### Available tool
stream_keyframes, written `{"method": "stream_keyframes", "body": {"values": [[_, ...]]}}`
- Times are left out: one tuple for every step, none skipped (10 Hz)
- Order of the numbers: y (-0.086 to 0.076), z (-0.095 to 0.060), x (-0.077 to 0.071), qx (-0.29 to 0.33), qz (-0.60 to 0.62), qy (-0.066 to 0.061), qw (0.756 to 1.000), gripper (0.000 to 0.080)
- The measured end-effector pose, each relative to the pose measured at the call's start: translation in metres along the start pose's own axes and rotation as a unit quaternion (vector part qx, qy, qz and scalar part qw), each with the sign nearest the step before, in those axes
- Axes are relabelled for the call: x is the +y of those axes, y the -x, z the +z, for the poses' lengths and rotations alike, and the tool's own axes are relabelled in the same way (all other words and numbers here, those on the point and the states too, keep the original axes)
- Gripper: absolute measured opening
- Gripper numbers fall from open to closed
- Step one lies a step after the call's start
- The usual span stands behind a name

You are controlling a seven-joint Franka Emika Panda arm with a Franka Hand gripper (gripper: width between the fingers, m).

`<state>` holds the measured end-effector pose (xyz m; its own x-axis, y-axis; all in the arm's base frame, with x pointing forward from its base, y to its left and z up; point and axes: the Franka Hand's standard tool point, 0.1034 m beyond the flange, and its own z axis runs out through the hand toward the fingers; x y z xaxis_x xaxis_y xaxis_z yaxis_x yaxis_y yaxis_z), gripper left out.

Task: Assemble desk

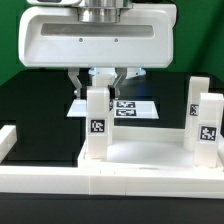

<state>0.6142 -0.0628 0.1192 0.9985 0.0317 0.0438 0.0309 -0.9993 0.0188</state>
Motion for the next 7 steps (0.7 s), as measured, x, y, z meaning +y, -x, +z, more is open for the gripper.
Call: {"method": "stream_keyframes", "body": {"values": [[0.0001,0.0003,0.0004,0.001,0.065,-0.003,0.998,0.0290],[0.0000,0.0007,0.0006,0.001,0.118,-0.007,0.993,0.0290],[-0.0002,0.0009,0.0008,0.001,0.162,-0.010,0.987,0.0290],[-0.0006,0.0010,-0.0014,0.001,0.224,-0.011,0.975,0.0290],[-0.0009,0.0013,-0.0041,0.000,0.287,-0.011,0.958,0.0290],[-0.0011,0.0015,-0.0050,-0.001,0.345,-0.011,0.938,0.0290],[-0.0011,0.0017,-0.0049,-0.002,0.387,-0.013,0.922,0.0290]]}}
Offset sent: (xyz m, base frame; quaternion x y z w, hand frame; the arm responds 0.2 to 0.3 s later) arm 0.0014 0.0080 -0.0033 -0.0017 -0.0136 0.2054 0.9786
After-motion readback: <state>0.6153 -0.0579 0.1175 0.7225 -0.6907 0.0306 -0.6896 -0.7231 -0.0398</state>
